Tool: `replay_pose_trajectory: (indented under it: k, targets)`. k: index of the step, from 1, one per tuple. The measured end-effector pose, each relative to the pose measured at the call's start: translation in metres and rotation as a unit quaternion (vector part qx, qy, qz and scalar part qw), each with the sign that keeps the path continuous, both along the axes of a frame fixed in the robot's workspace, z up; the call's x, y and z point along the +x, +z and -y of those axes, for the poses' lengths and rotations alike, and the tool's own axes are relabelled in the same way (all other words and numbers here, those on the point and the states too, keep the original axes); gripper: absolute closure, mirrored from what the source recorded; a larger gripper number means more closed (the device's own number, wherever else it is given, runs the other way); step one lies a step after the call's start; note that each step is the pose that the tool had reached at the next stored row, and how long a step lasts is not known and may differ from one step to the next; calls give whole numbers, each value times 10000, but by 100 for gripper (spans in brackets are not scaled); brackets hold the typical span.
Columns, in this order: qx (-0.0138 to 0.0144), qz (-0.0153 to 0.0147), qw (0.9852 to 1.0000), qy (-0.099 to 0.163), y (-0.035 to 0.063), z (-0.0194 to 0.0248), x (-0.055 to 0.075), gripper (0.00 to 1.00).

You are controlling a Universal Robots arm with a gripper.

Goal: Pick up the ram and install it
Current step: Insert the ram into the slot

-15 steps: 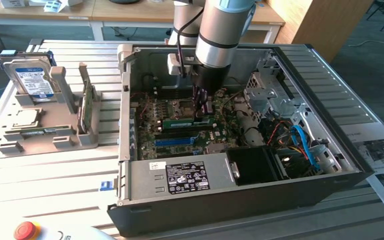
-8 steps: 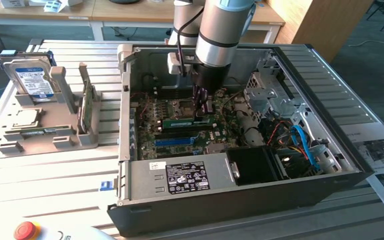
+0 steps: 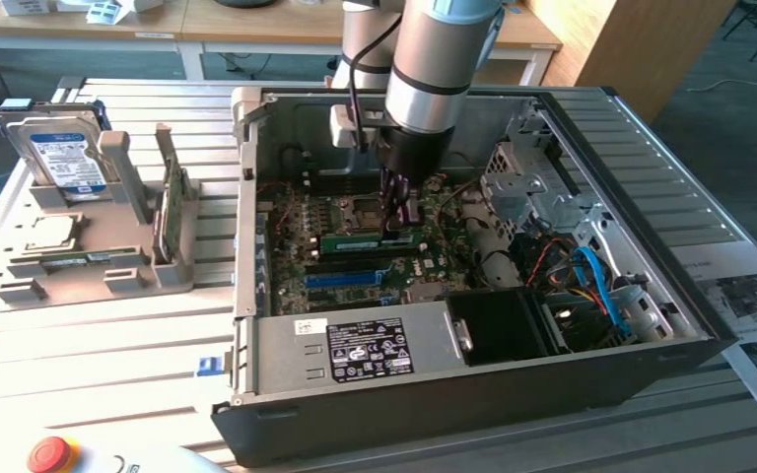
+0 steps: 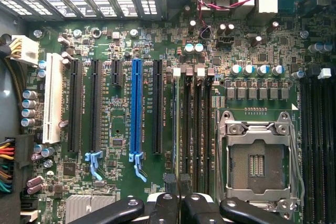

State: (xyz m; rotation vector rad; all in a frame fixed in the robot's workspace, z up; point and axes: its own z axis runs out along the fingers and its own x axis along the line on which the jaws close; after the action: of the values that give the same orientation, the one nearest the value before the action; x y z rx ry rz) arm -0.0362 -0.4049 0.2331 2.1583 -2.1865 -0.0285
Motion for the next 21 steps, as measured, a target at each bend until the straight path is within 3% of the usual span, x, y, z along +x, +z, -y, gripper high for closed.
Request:
replay_pose_trajectory:
  k: [21]
  targets:
    - [1,0,10000,0,-42,-8,0,88]
